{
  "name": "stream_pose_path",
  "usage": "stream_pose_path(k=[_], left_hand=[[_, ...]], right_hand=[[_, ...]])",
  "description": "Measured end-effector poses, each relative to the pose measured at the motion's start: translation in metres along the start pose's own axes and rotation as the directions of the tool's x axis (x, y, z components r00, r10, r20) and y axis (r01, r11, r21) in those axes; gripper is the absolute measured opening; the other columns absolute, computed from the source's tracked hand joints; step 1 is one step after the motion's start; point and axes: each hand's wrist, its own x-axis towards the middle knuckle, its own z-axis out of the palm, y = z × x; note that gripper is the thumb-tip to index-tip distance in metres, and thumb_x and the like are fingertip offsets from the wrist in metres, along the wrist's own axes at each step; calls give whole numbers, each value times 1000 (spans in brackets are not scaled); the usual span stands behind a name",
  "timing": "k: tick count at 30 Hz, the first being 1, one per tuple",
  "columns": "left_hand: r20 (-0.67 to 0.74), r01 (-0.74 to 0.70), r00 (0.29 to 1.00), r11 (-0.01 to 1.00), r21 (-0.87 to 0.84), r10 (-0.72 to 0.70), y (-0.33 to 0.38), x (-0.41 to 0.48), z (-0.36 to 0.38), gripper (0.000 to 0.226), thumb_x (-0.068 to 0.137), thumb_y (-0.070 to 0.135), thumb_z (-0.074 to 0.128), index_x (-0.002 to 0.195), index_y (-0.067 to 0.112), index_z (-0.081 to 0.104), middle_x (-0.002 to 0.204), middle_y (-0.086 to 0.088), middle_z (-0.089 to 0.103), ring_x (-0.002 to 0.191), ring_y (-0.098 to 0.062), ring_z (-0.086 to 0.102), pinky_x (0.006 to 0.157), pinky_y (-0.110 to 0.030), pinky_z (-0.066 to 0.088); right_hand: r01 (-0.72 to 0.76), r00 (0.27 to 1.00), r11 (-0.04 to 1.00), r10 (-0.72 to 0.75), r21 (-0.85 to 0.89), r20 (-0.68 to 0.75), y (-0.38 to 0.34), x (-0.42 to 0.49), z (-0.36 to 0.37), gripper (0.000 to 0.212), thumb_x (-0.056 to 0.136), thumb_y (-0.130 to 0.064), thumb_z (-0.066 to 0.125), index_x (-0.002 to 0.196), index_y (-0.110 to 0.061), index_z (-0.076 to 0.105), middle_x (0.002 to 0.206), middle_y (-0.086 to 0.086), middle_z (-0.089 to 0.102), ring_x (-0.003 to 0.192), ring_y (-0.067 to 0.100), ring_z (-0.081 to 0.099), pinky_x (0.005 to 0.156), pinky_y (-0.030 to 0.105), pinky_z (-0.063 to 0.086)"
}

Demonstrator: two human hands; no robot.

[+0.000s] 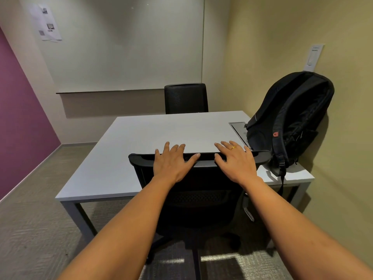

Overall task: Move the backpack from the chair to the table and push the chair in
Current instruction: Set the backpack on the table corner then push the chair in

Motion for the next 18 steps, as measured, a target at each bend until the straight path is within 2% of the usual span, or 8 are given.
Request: stream_pose_path(k=[6, 9, 13, 18], left_hand=[[12, -11, 1000, 1000, 15, 11, -1, -4, 0, 79, 85, 72, 15, 147, 25, 19, 154, -2, 24, 144, -24, 5, 113, -53, 10], [22, -11, 1000, 1000, 25, 11, -3, -1, 1, 79, 85, 72, 16, 148, 24, 15, 157, -2, 13, 144, -21, 0, 113, -54, 6], [-38, -46, 998, 998, 44, 47, -5, -8, 0, 77, 88, 68, 16, 149, 23, 8, 158, -1, -1, 144, -19, -9, 114, -51, -3], [-145, -46, 988, 999, 22, 48, 3, -12, -20, 75, 92, 61, 20, 148, 18, -4, 157, -5, -10, 143, -20, -14, 115, -44, -8]], right_hand=[[-6, 1000, 1000, 6, -31, 18, -3, -5, -4, 49, 94, -46, 32, 141, -32, 33, 150, -3, 31, 141, 17, 15, 112, 51, 9], [-23, 998, 999, 25, -40, 60, -6, -5, -4, 51, 95, -48, 30, 143, -33, 26, 153, -1, 25, 142, 22, 11, 111, 55, 5], [-66, 993, 996, 71, -57, 92, -11, -10, -11, 60, 94, -55, 27, 147, -31, 11, 157, 2, 11, 143, 27, 1, 109, 60, -1], [-46, 999, 998, 47, -40, 3, -23, -10, -28, 65, 94, -57, 26, 147, -28, 4, 157, 4, -3, 143, 24, -10, 111, 55, -6]])
